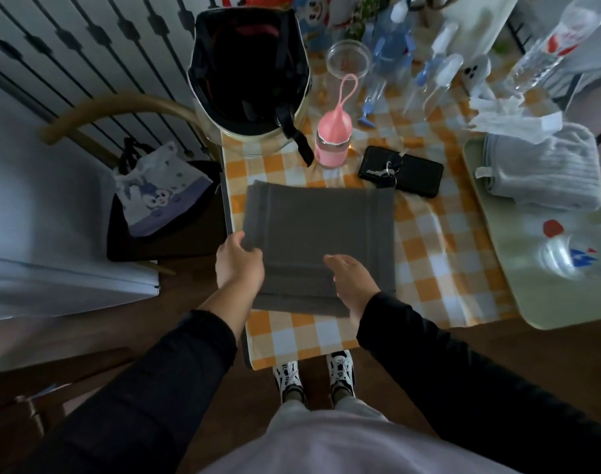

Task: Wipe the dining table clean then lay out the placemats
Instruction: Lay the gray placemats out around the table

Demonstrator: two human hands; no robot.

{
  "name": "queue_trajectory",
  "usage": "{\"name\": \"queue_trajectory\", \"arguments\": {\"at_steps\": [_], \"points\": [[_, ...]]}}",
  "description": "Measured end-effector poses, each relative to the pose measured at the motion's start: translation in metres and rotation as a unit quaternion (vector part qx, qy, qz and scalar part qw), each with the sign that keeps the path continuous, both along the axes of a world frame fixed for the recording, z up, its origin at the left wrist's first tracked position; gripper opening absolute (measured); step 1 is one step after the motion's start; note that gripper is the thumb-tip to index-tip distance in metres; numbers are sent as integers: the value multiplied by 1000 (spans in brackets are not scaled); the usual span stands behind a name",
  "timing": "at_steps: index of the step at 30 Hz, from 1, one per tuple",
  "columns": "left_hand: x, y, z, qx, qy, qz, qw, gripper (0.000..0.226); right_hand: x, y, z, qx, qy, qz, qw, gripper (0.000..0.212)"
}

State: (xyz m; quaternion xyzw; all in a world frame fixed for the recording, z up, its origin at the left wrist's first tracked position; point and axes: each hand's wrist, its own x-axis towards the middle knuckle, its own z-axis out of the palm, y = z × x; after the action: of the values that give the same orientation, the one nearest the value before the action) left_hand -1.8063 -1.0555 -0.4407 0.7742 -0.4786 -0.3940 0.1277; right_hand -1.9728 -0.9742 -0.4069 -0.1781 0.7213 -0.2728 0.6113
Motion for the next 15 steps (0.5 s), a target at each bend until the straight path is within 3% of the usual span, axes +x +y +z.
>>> {"name": "queue_trajectory", "arguments": {"at_steps": [3, 8, 15], "points": [[0, -6, -7, 48, -61, -18, 997, 54, 3, 1, -4, 30, -4, 12, 999, 54], [3, -11, -12, 99, -140, -39, 984, 55, 8, -1, -5, 42, -10, 77, 996, 57], [-8, -30, -7, 173, -214, -70, 959, 60, 15, -3, -5, 51, -23, 36, 998, 74]]}}
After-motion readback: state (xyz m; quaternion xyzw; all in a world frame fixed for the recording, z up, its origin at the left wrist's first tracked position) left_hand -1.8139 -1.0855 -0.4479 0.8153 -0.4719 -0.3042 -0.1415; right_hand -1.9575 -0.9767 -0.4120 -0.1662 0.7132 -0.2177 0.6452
